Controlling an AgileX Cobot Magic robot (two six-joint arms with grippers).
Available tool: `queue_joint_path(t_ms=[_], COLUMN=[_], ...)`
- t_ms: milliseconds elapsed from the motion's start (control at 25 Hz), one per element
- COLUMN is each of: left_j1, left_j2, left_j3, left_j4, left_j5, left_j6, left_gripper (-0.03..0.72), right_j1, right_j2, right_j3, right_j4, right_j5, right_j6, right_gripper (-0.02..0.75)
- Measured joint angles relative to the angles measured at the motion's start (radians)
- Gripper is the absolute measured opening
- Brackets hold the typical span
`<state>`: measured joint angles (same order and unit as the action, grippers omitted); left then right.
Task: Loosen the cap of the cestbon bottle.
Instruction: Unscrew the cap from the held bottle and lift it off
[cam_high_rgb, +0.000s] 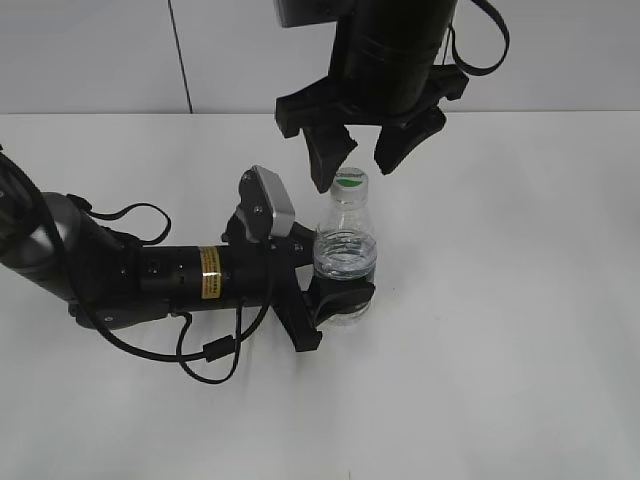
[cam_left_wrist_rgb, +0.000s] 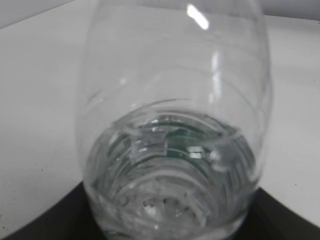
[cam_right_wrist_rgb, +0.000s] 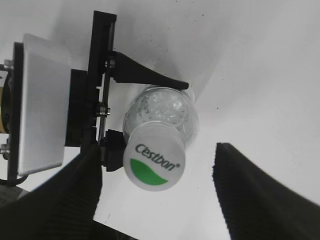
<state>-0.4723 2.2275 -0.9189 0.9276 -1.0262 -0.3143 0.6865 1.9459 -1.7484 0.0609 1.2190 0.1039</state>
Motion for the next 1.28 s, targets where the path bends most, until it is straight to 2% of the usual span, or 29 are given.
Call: queue_joint_path(t_ms=[440,600,760,920,1080,1280], left_j1=[0.0,0.0,0.0,0.0,0.0,0.0], left_j2=[0.0,0.0,0.0,0.0,0.0,0.0], left_j3=[0.0,0.0,0.0,0.0,0.0,0.0], left_j4=[-0.001,-0.001,-0.001,-0.001,-0.001,-0.001], left_j5=[-0.001,-0.001,-0.001,-0.001,-0.001,-0.002], left_j6=[-0.003,-0.003,-0.003,-0.003,-0.003,-0.003], left_gripper=[0.41,0.41,0.41,0.41,0.41,0.41], right_j1=[0.0,0.0,0.0,0.0,0.0,0.0], right_j2=[0.023,0.023,0.023,0.023,0.023,0.023], right_j3=[0.0,0.0,0.0,0.0,0.0,-0.002], right_j4=[0.009,0.01,0.01,0.008,0.008,0.008], right_j5=[0.001,0.001,0.001,0.001,0.001,0.001], right_j6=[0.001,0.001,0.001,-0.036,-0.227,-0.784], right_gripper=[0.511,0.438,0.304,0.296,0.296,0.296])
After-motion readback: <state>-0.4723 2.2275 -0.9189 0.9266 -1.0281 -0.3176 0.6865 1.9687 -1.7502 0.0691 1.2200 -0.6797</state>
